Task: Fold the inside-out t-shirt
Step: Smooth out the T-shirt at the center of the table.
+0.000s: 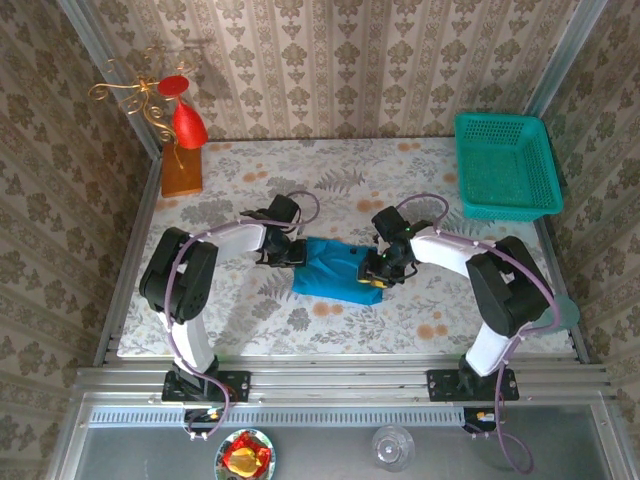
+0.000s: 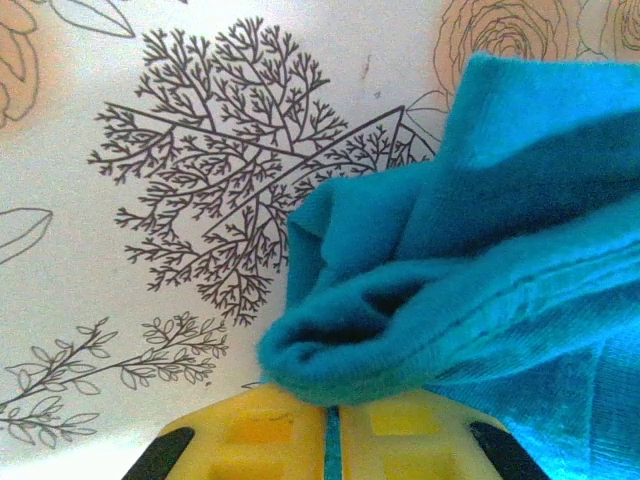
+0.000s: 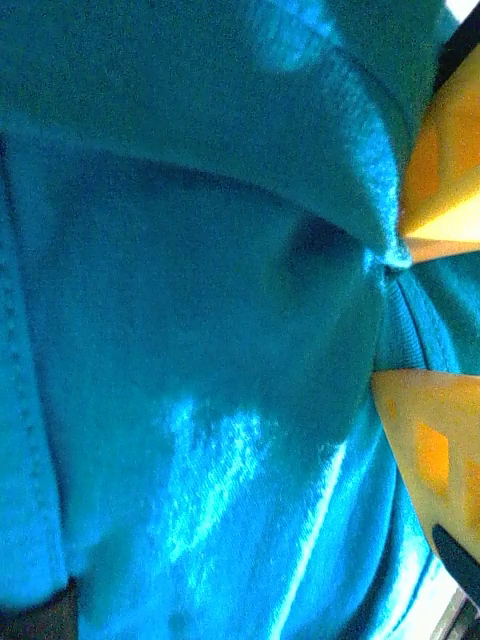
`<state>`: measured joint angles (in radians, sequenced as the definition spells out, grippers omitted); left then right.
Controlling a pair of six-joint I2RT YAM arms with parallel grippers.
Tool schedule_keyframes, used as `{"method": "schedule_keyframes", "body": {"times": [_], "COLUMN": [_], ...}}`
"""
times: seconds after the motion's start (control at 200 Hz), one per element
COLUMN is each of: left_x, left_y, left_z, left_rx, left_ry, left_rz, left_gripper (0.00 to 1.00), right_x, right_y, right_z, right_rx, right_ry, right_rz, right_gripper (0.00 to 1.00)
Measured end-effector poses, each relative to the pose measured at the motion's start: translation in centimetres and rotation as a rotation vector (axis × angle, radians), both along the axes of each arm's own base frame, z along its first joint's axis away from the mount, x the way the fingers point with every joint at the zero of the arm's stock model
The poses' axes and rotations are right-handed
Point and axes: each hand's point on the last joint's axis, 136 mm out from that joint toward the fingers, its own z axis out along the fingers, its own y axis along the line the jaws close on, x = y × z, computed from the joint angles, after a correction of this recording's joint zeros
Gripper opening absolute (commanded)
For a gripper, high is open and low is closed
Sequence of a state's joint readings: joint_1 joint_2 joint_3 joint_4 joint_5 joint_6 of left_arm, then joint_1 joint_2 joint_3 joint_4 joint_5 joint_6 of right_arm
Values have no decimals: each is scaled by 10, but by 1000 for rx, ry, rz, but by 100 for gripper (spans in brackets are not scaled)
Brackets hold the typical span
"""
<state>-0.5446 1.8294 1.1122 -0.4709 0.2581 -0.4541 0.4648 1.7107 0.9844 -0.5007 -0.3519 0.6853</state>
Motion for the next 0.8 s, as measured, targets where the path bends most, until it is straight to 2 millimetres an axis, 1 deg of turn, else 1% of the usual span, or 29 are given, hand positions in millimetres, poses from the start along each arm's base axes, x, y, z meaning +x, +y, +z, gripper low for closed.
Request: {"method": "schedule_keyframes", "body": {"times": [0.09, 0.155, 0.225, 0.305, 0.395, 0.475, 0.555, 0.625, 0.695, 0.8], "left_x": [0, -1, -2, -4, -10, -20, -36, -50, -63, -77], "left_y": [1, 2, 3, 2, -10, -25, -34, -36, -31, -16], "left_z": [2, 8, 20, 41, 62, 68, 65, 56, 38, 3], "left_rx": [-3, -4, -11, -27, -66, -101, -113, -113, -94, -57], "left_ry": [-4, -10, -30, -60, -81, -71, -36, -1, 51, 134], "left_rz": [2, 3, 5, -2, -36, -81, -122, -146, -150, -130], "left_gripper": [14, 15, 15, 13, 10, 9, 7, 6, 6, 4], "right_x": [-1, 1, 5, 7, 6, -3, -14, -21, -25, -30], "right_y": [-1, -1, 0, 6, 19, 32, 43, 46, 40, 20], "right_z": [7, 19, 36, 54, 65, 64, 57, 48, 32, 0], "right_rx": [9, 23, 47, 93, 160, 200, 220, 211, 180, 72], "right_ry": [-21, -51, -97, -131, -129, -99, -54, -22, 15, 80], "right_rz": [-1, -3, -6, 2, 30, 70, 109, 123, 112, 74], "right_gripper": [41, 42, 42, 42, 42, 42, 42, 42, 42, 42]}}
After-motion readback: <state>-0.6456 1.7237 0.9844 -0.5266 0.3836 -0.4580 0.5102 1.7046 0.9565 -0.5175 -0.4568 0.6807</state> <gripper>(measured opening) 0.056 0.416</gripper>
